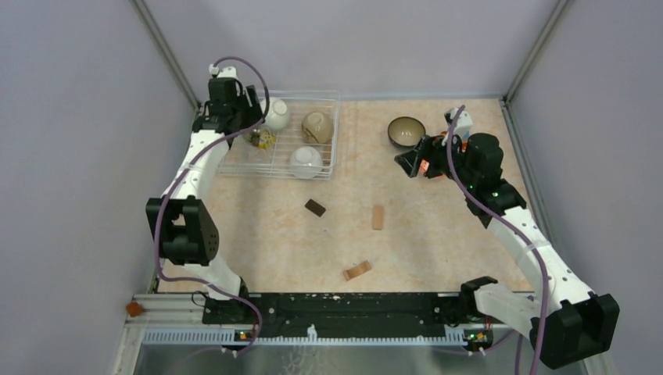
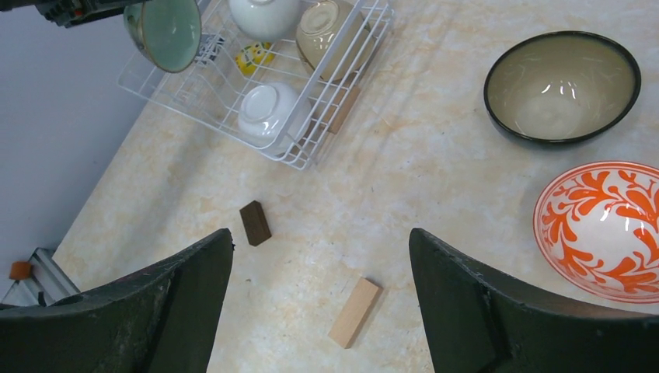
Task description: Unload the bowls from the dish rack
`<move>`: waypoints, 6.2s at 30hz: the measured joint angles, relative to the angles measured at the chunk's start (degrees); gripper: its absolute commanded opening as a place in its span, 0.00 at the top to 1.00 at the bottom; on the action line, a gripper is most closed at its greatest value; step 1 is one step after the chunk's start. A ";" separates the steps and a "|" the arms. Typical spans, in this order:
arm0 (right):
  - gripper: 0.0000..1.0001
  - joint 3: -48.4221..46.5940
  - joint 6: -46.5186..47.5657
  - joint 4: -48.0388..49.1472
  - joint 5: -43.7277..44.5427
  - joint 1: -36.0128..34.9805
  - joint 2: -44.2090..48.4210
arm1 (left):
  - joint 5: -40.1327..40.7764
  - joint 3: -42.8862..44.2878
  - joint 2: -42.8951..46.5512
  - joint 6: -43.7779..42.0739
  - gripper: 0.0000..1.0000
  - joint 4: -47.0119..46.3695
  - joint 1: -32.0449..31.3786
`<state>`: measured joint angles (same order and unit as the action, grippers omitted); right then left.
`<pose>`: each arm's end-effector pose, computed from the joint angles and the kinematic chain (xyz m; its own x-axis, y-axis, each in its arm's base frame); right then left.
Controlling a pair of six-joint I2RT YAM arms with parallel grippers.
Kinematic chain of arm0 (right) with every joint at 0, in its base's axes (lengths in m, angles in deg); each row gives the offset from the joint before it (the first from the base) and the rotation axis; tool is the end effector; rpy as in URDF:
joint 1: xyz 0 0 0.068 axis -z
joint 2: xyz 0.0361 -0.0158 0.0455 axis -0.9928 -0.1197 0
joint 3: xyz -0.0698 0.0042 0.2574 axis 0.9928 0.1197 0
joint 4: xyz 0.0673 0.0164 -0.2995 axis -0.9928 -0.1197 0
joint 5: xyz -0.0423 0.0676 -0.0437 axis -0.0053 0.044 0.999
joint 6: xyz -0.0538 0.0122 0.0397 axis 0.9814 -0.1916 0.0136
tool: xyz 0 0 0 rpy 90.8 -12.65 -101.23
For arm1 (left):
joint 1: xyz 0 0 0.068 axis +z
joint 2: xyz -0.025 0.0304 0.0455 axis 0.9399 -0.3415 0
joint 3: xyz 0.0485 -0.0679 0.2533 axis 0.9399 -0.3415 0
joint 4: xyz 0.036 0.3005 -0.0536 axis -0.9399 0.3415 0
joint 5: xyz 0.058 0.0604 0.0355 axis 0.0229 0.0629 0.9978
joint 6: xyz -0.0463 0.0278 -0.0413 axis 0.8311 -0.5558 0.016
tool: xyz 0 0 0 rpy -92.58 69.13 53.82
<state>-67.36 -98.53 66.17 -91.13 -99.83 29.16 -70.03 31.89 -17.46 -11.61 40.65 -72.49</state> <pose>0.2857 0.1044 0.3260 -0.4158 0.1927 -0.8888 -0.4652 0.7947 0.3899 0.4606 -0.0139 0.3266 -0.4765 -0.2028 -0.8554 -0.1609 0.9767 -0.1420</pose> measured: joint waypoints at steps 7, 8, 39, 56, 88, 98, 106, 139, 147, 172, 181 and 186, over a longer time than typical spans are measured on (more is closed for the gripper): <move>0.18 0.02 -0.90 -0.02 -1.01 0.00 0.00 | -6.78 -4.15 1.64 4.68 0.48 -0.92 -0.22; 0.18 0.02 -0.92 -0.02 -1.09 0.00 0.00 | -7.52 -4.74 1.64 5.22 0.48 -1.55 -0.22; 0.26 -3.13 -5.75 0.48 -6.03 -2.32 -10.93 | -38.97 -11.91 -2.08 22.01 0.53 -14.49 4.09; 0.39 -34.77 -11.26 1.77 -0.31 -13.81 -44.15 | -47.98 -11.69 -3.96 33.44 0.53 -24.02 4.66; 1.00 -50.40 -32.00 12.41 -10.99 -13.94 -63.82 | -59.21 -13.62 -0.26 40.59 0.01 -33.22 5.79; 1.00 -31.91 -26.64 6.93 -7.58 -10.38 -51.36 | -55.25 -13.40 9.31 23.02 0.01 -14.69 8.13; 1.00 -20.87 -17.14 -2.97 2.51 -4.87 -33.68 | -47.71 -14.73 14.21 14.93 0.01 -6.88 9.05; 1.00 12.98 -28.70 -23.17 29.66 27.43 2.10 | -44.46 -28.30 22.64 16.22 0.01 -9.60 8.76; 1.00 15.28 -32.46 -16.24 21.46 30.38 -7.91 | -44.68 -31.21 22.97 16.79 0.01 -10.91 7.85; 0.33 12.00 -36.00 -10.54 25.38 30.77 -13.40 | -42.82 -33.07 24.33 15.15 0.01 -12.28 3.87; 0.25 11.37 -35.17 -12.41 28.28 30.77 -9.27 | -42.21 -33.07 24.70 14.16 0.01 -12.09 2.89; 0.25 8.50 -34.73 -15.23 30.77 30.75 -8.46 | -41.72 -33.07 24.72 13.70 0.01 -11.69 2.78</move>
<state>-58.86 -133.26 50.94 -60.35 -69.08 20.70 -111.76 -1.18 7.26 2.10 28.96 -69.72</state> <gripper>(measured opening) 0.744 0.987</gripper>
